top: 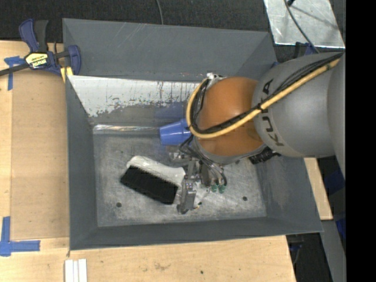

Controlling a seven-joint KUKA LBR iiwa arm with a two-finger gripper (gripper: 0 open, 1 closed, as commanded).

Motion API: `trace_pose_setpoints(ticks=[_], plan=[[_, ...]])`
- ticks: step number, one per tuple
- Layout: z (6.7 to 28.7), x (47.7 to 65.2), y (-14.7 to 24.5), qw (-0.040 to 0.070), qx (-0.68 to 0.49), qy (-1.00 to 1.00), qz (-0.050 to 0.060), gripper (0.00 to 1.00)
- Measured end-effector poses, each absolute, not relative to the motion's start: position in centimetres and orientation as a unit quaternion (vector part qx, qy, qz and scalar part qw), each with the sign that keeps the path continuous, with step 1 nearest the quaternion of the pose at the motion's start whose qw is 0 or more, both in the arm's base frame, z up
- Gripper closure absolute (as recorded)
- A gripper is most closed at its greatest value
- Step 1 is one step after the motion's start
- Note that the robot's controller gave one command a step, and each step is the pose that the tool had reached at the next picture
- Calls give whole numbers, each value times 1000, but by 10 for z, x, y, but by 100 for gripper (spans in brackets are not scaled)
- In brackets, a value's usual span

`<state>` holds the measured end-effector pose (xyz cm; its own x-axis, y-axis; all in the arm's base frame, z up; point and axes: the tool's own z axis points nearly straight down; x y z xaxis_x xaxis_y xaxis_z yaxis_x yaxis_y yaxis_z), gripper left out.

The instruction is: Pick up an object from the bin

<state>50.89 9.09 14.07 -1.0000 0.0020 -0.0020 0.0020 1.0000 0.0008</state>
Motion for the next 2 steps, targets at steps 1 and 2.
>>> trace_pose_setpoints(ticks=[1,2], plan=[[99,505,117,8,18,1000,1,0],[85,502,124,2,20,1000,0,100]])
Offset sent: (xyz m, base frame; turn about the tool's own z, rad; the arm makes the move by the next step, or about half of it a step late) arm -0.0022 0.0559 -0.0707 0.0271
